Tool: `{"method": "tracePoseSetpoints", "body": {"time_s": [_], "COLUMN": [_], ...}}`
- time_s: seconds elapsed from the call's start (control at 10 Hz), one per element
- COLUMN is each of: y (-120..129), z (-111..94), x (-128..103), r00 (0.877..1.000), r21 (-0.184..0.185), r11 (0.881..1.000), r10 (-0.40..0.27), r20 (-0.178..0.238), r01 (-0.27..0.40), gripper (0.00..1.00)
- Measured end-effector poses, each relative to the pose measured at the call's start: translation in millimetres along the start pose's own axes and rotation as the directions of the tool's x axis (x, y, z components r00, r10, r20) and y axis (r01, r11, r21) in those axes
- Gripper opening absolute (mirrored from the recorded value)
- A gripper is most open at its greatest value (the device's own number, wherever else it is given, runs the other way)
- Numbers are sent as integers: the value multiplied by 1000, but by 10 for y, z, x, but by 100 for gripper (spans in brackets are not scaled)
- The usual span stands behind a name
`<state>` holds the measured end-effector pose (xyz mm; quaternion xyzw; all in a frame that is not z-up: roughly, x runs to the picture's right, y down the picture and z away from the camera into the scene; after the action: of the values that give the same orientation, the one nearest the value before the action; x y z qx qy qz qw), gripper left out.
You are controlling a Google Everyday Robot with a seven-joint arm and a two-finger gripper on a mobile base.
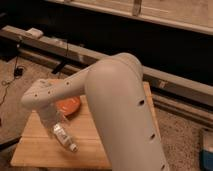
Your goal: Place the bottle in the ceramic bowl
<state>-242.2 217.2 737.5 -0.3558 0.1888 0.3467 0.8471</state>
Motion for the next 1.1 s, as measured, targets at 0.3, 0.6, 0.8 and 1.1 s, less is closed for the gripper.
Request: {"method": "tracePoseSetpoints", "body": {"time_s": [0.3,0.6,0.8,1.1], "y": [-3,-5,39,72], "z": [142,245,333,456], "x": [-94,-196,-251,-322], "r00": [1000,1000,999,998], "r21": [-9,-12,-12,-6], "r11": [1000,1000,999,999], "r10": [-2,-20,-39,-51], "r20": [2,-2,-13,-28], "r01": [2,20,39,51], "gripper": [65,65,65,65]}}
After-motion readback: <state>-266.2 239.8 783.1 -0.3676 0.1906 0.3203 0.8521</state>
